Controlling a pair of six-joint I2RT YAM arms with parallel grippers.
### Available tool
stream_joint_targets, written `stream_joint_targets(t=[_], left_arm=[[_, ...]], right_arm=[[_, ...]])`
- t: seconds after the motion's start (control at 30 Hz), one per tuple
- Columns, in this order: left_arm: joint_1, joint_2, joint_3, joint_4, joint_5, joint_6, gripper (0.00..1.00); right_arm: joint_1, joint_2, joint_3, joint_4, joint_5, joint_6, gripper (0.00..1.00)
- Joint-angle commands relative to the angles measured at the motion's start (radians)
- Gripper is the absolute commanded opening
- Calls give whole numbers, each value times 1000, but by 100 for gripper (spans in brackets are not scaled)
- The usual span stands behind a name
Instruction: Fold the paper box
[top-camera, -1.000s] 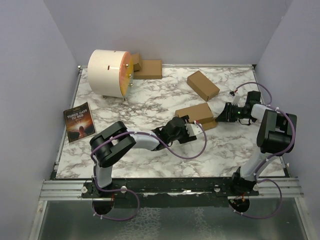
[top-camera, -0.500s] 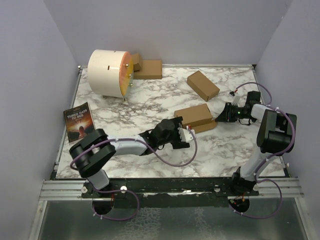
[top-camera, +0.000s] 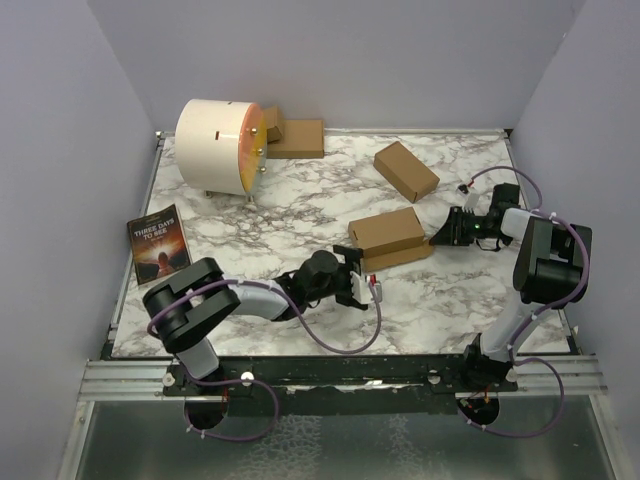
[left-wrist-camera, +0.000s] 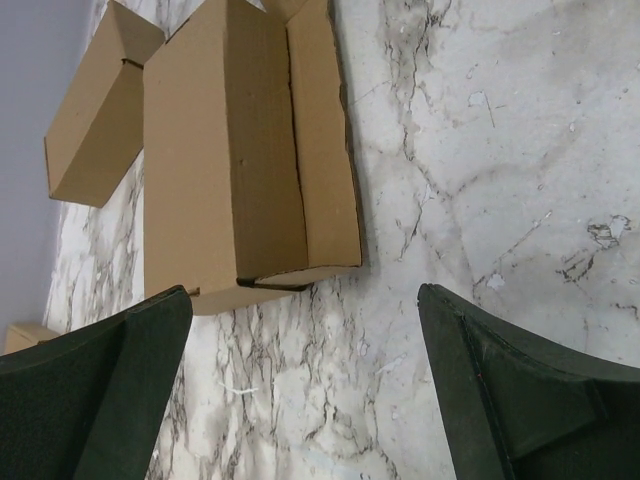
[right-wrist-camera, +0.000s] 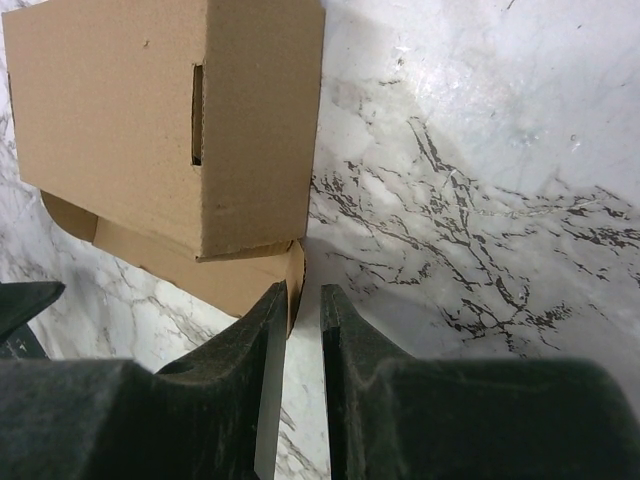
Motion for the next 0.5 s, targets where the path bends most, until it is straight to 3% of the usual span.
stream_joint_targets(t=[0.0, 0.47], left_arm=[[-3, 97, 66, 68, 37, 61, 99], [3, 235, 96, 162, -70, 119, 98]], right_arm=[[-7, 16, 20, 6, -39, -1, 21], [-7, 23, 26, 0, -50, 1, 21]])
